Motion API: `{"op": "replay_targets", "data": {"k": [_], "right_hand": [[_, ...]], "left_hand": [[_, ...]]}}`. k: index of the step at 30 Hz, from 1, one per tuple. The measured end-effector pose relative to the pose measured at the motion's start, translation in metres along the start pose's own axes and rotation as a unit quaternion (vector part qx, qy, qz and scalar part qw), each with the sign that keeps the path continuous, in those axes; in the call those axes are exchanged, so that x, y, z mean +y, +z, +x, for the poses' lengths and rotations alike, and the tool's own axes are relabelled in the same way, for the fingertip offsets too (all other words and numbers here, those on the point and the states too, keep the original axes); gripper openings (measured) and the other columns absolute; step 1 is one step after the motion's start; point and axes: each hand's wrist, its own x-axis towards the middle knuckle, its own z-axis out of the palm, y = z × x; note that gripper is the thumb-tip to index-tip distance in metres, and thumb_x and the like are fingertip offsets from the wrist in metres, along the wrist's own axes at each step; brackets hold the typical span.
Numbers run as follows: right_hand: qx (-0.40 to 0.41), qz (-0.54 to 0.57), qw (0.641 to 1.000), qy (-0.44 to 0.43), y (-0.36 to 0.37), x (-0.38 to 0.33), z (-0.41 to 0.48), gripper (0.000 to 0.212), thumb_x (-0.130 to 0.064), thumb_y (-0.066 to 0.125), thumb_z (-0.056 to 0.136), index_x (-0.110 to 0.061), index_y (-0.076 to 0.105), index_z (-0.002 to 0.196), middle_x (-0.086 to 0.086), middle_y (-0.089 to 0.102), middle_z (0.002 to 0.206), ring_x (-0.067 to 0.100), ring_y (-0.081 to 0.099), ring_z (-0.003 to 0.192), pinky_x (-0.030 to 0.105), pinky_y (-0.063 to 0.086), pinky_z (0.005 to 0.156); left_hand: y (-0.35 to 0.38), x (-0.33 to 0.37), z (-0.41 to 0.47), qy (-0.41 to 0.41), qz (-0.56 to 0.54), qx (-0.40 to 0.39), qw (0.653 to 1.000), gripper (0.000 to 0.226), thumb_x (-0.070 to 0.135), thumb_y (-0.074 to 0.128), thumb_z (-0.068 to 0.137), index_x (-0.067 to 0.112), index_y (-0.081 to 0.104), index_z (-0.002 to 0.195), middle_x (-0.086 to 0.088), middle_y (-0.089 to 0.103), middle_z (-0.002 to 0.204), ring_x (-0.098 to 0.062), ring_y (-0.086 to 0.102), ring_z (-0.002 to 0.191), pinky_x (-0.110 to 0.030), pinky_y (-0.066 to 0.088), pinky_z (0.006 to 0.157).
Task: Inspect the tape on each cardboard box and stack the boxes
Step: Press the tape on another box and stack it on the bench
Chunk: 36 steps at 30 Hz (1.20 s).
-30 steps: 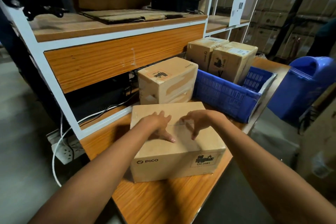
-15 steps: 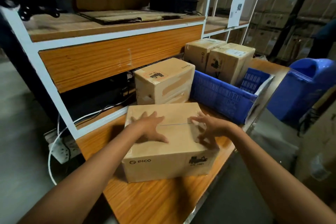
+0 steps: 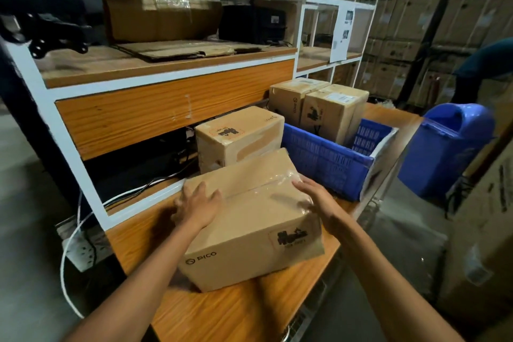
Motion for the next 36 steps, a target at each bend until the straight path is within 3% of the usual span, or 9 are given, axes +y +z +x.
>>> {"op": "replay_targets", "data": {"k": [4, 6, 10, 13, 18, 23, 29, 33, 36], "right_hand": [[0.019, -0.017, 0.997, -0.074, 0.01, -0.045, -0.004, 0.032, -0.026, 0.044, 0.105, -0.027, 0.065, 0.129, -0.014, 0.063, 0.124, -0.004, 0.063, 0.101, 0.01, 0.042, 0.077], [-0.006, -0.067, 0.994, -0.087, 0.011, -0.059, -0.004, 0.034, -0.019, 0.053, 0.095, -0.024, 0.071, 0.123, -0.007, 0.06, 0.134, 0.004, 0.058, 0.114, 0.021, 0.044, 0.094], [-0.027, -0.222, 0.97, -0.096, 0.023, -0.068, 0.001, 0.05, -0.029, 0.065, 0.088, -0.034, 0.059, 0.138, -0.008, 0.043, 0.154, 0.02, 0.045, 0.138, 0.045, 0.039, 0.113], [0.096, -0.198, 0.975, -0.042, 0.041, -0.06, 0.003, 0.07, -0.044, 0.07, 0.09, -0.027, 0.04, 0.151, -0.004, 0.049, 0.143, 0.015, 0.057, 0.118, 0.033, 0.051, 0.09], [0.103, 0.007, 0.994, -0.017, 0.056, -0.058, 0.003, 0.039, -0.023, 0.067, 0.095, -0.025, 0.057, 0.132, -0.004, 0.068, 0.112, 0.009, 0.072, 0.087, 0.017, 0.054, 0.059], [0.162, -0.124, 0.977, -0.066, 0.047, -0.072, -0.004, 0.052, -0.024, 0.069, 0.092, -0.019, 0.055, 0.142, -0.001, 0.064, 0.13, -0.001, 0.061, 0.084, 0.014, 0.045, 0.059], [0.212, -0.138, 0.966, -0.043, 0.037, -0.057, -0.021, 0.053, -0.029, 0.067, 0.095, -0.02, 0.052, 0.145, 0.0, 0.061, 0.137, 0.0, 0.057, 0.09, 0.016, 0.043, 0.065], [0.219, -0.228, 0.946, -0.07, 0.033, -0.059, -0.034, 0.045, -0.038, 0.067, 0.093, -0.024, 0.061, 0.135, -0.006, 0.065, 0.125, -0.001, 0.058, 0.089, 0.022, 0.052, 0.073], [0.165, -0.331, 0.919, -0.134, 0.031, -0.073, -0.044, 0.037, -0.04, 0.071, 0.09, -0.028, 0.067, 0.125, -0.017, 0.061, 0.125, -0.003, 0.056, 0.103, 0.02, 0.047, 0.086]], "left_hand": [[0.001, -0.02, 0.004, 0.009, -0.103, -0.037, 0.994, 0.073, 0.078, 0.019, 0.093, 0.042, 0.017, 0.157, 0.003, 0.009, 0.167, -0.035, 0.005, 0.153, -0.059, 0.007, 0.121], [0.026, -0.054, 0.037, 0.006, -0.164, -0.086, 0.983, 0.081, 0.087, 0.021, 0.085, 0.046, 0.02, 0.155, 0.008, 0.015, 0.166, -0.029, 0.01, 0.153, -0.058, 0.007, 0.122], [0.016, -0.072, 0.047, 0.014, -0.19, -0.04, 0.981, 0.048, 0.066, 0.039, 0.097, 0.03, 0.067, 0.113, -0.009, 0.064, 0.126, -0.028, 0.058, 0.115, -0.047, 0.046, 0.1], [-0.047, -0.027, -0.013, 0.077, -0.247, 0.038, 0.965, 0.028, 0.036, 0.046, 0.105, 0.019, 0.066, 0.097, -0.004, 0.067, 0.1, -0.024, 0.062, 0.097, -0.031, 0.044, 0.071], [-0.075, 0.012, -0.073, 0.008, -0.51, -0.149, 0.847, 0.056, 0.065, 0.045, 0.093, 0.018, 0.064, 0.116, -0.016, 0.071, 0.104, -0.03, 0.067, 0.096, -0.036, 0.052, 0.078], [-0.065, 0.021, -0.1, 0.016, -0.518, -0.163, 0.84, 0.039, 0.051, 0.051, 0.091, 0.014, 0.064, 0.091, -0.007, 0.066, 0.09, -0.02, 0.061, 0.085, -0.031, 0.046, 0.068], [-0.077, 0.038, -0.092, 0.115, -0.474, -0.191, 0.852, 0.053, 0.075, 0.04, 0.09, 0.041, 0.069, 0.12, 0.007, 0.072, 0.116, -0.02, 0.056, 0.125, -0.05, 0.029, 0.115], [-0.098, 0.053, -0.09, 0.201, -0.43, -0.131, 0.87, 0.066, 0.049, 0.051, 0.096, 0.029, 0.028, 0.154, 0.014, 0.055, 0.126, 0.0, 0.06, 0.102, -0.018, 0.048, 0.076], [-0.111, 0.049, -0.082, 0.316, -0.262, 0.0, 0.912, 0.068, 0.055, 0.065, 0.088, 0.035, 0.039, 0.148, 0.006, 0.044, 0.148, -0.014, 0.051, 0.126, -0.033, 0.052, 0.092]]}}
